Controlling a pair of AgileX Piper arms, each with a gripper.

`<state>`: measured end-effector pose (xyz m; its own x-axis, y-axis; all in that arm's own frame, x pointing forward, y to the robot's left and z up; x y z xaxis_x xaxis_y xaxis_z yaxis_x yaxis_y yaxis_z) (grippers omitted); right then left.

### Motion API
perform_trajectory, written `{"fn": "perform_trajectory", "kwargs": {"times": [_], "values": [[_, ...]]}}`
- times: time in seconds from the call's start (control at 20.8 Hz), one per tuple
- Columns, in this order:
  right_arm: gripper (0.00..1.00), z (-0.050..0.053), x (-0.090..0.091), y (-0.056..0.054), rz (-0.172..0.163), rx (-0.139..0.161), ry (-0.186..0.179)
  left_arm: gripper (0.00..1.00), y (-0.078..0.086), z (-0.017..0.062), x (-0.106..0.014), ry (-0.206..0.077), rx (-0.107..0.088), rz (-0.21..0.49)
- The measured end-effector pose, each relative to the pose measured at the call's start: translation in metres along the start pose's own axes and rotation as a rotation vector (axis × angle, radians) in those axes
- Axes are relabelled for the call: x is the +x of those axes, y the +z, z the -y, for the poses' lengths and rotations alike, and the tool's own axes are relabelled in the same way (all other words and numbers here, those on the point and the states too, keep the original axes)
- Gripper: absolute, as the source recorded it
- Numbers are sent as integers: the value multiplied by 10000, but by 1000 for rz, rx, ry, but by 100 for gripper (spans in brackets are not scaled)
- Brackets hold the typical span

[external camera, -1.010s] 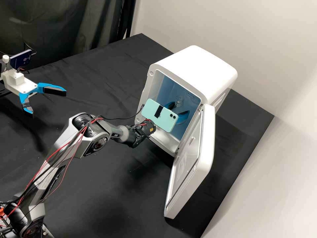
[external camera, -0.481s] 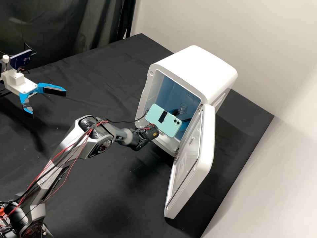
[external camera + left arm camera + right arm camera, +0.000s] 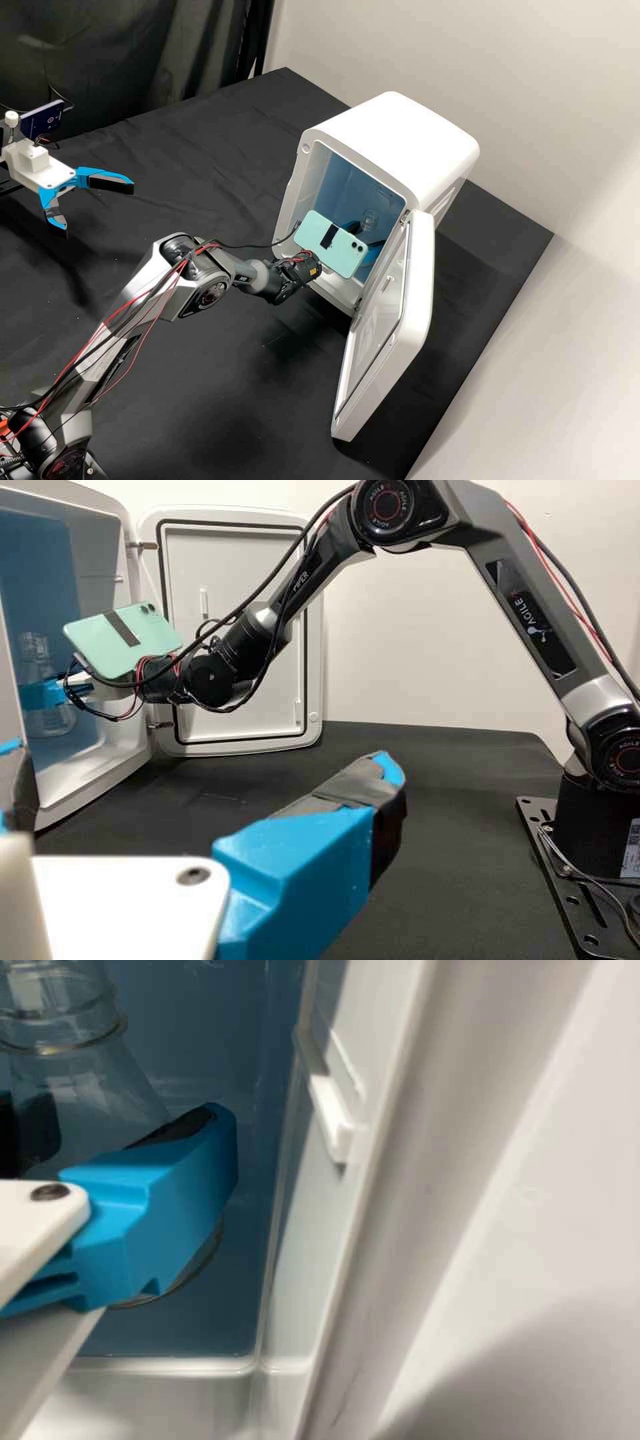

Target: Place the flask in the incubator

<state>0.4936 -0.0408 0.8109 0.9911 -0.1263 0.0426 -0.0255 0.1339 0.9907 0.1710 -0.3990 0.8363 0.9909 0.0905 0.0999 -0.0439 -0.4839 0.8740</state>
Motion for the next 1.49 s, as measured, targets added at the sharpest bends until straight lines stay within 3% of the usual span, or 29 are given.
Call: {"fn": "perform_trajectory", "kwargs": {"times": [0.53, 0.87, 1.49], "values": [[0, 31, 15, 10, 4, -8, -9, 100, 0, 0, 0, 0, 0, 0], [0, 232, 31, 49, 19, -39, -59, 100, 0, 0, 0, 0, 0, 0], [0, 284, 46, 43, 7, -42, -49, 100, 0, 0, 0, 0, 0, 0]]}}
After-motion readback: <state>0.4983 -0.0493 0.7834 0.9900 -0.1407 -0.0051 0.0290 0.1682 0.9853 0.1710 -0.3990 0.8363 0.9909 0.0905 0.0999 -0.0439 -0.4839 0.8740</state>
